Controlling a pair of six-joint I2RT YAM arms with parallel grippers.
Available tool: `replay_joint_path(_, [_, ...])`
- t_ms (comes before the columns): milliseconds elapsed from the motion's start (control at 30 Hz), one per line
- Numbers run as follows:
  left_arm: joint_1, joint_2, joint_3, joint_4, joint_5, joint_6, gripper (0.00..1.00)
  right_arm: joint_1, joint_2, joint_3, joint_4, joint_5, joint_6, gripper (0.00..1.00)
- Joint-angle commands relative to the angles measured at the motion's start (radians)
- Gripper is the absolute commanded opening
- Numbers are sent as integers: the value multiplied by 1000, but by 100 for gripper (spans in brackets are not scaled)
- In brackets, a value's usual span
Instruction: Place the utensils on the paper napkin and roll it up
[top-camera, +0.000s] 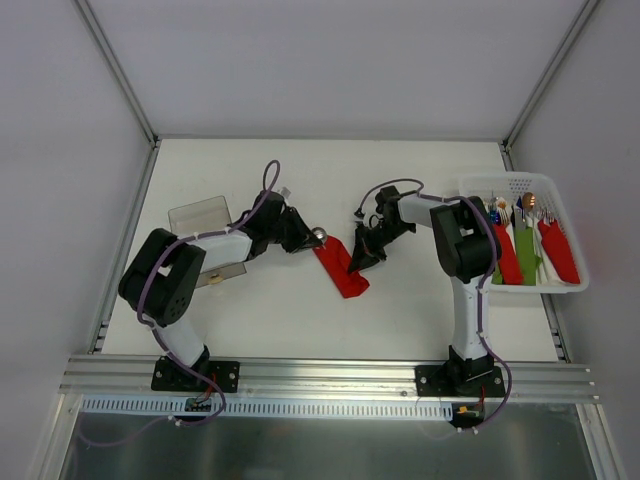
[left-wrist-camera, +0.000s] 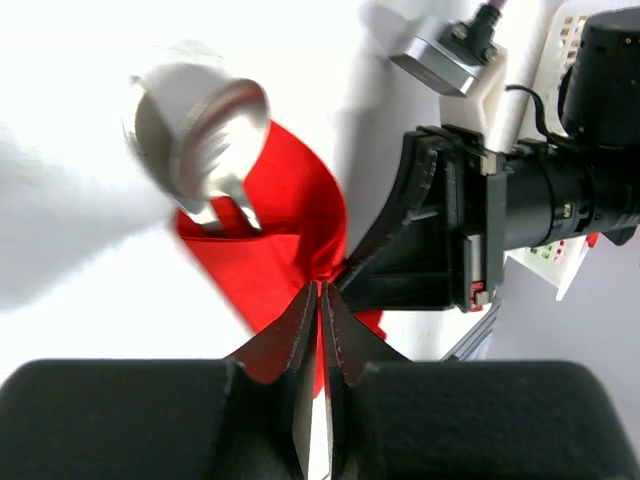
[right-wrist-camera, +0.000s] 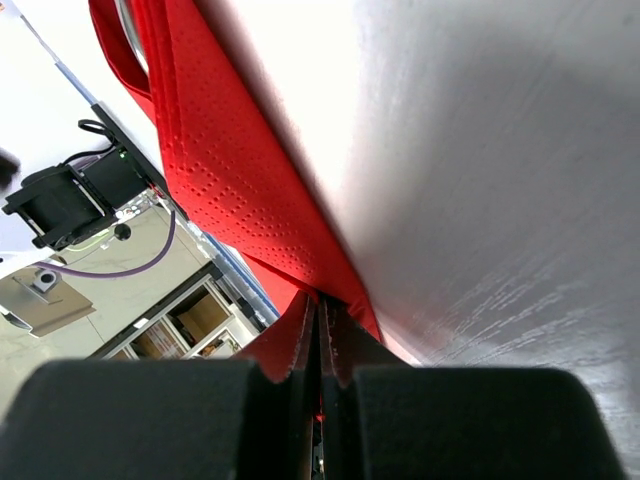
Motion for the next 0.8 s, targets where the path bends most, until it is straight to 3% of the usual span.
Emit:
replay_joint_path(0, [21,25,-55,154,73,-14,4,6,14,34,-46,62,-37,0])
replay_joint_path(300, [22,138,-173,568,181,-161,0,8,20,49,-63,73,-48,0])
replay_joint_path(533, [9,191,-230,692,178,-215,0,6,22,52,-63,75,-48,0])
replay_joint_path(767, [-7,220,-226,693,156,-226,0,6,19,52,-64,76,-51,0])
